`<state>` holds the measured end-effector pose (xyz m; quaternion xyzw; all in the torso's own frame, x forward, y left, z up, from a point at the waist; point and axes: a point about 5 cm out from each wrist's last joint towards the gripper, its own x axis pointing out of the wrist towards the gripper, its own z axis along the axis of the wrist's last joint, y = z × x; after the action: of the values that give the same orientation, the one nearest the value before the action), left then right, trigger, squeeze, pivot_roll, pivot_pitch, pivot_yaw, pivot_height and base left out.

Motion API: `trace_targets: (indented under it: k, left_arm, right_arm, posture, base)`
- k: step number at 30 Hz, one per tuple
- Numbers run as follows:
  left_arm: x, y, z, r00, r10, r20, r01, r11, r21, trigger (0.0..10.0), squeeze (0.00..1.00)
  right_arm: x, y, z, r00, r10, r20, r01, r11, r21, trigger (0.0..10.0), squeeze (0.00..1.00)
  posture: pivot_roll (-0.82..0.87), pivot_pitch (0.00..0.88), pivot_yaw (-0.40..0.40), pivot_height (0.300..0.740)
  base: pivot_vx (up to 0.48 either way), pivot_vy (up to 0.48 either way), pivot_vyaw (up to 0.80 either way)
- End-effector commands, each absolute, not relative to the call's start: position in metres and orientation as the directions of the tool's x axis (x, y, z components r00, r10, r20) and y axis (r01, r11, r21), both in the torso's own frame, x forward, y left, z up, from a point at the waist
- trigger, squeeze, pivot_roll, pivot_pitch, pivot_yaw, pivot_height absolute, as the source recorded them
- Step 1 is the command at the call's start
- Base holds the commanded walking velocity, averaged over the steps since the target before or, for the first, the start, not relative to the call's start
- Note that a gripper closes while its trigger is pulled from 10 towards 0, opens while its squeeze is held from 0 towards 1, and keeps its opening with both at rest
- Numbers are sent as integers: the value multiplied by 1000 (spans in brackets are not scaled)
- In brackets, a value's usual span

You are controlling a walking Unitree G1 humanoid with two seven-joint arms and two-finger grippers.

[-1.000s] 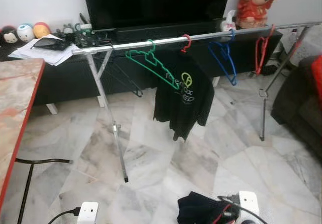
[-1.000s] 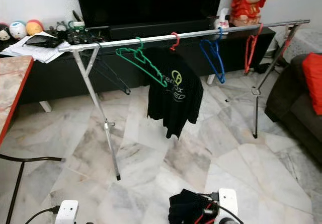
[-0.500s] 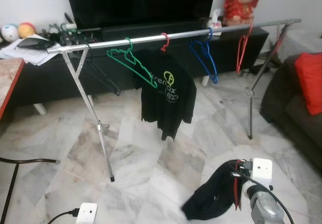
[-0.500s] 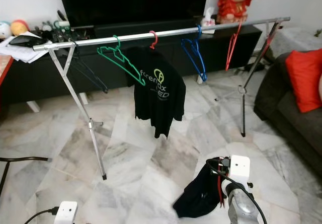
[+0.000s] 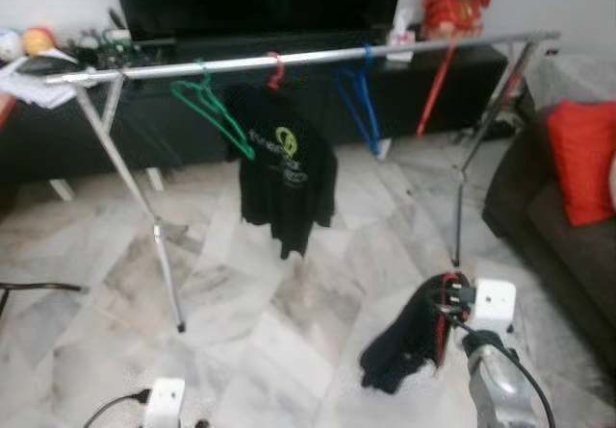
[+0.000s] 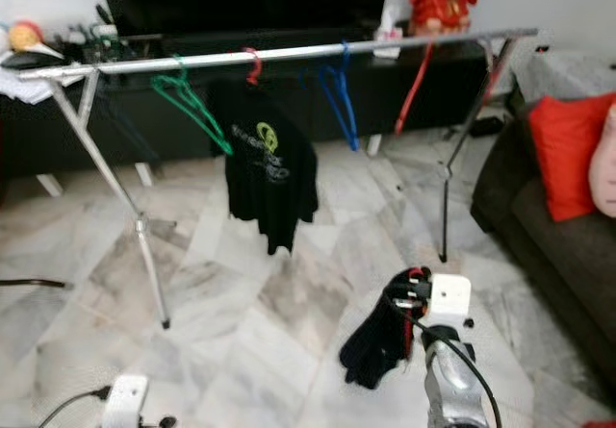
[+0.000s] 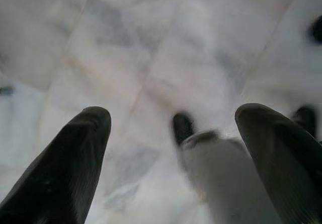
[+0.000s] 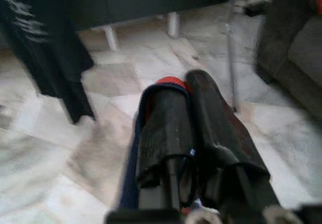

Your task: Hang hanger

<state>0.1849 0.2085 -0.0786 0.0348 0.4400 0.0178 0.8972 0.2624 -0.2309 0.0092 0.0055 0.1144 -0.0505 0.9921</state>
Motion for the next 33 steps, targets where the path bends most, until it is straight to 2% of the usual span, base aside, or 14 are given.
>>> trace_targets:
  k: [1,5,9,16,22,33]
  left_arm:
    - [186,209,-78,619,70,-782,-3,996,87,10000,0]
    - [203,205,-68,695,62,-716,-21,998,65,10000,0]
    - [210,204,-63,731,59,-679,-47,998,36,10000,0]
    - [202,200,-68,711,38,-702,-28,999,26,10000,0]
    - [198,203,-70,710,45,-703,-35,999,29,10000,0]
    - [195,201,-71,701,35,-712,-20,999,30,10000,0]
  right_arm:
    - [270,-230,18,978,-97,-185,99,995,0,10000,0]
    - [268,-229,17,976,-86,-200,89,996,6,10000,0]
    - [267,-227,11,967,-75,-243,80,997,11,10000,0]
    - [256,-229,-9,928,-81,-364,88,996,4,10000,0]
    - [256,-227,-10,928,-69,-366,74,997,-2,10000,0]
    - [254,-223,-14,920,-60,-386,70,997,12,10000,0]
  posture:
    - [-116,0,-39,740]
    - [-113,0,-41,740]
    - [-113,0,-43,740]
    - [-108,0,-42,740]
    - [-110,0,-40,740]
    - [-113,0,-37,740]
  base:
    - [0,0,0]
    - [0,0,0]
    - [0,0,0]
    - [0,0,0]
    - [0,0,0]
    - [262,0,151]
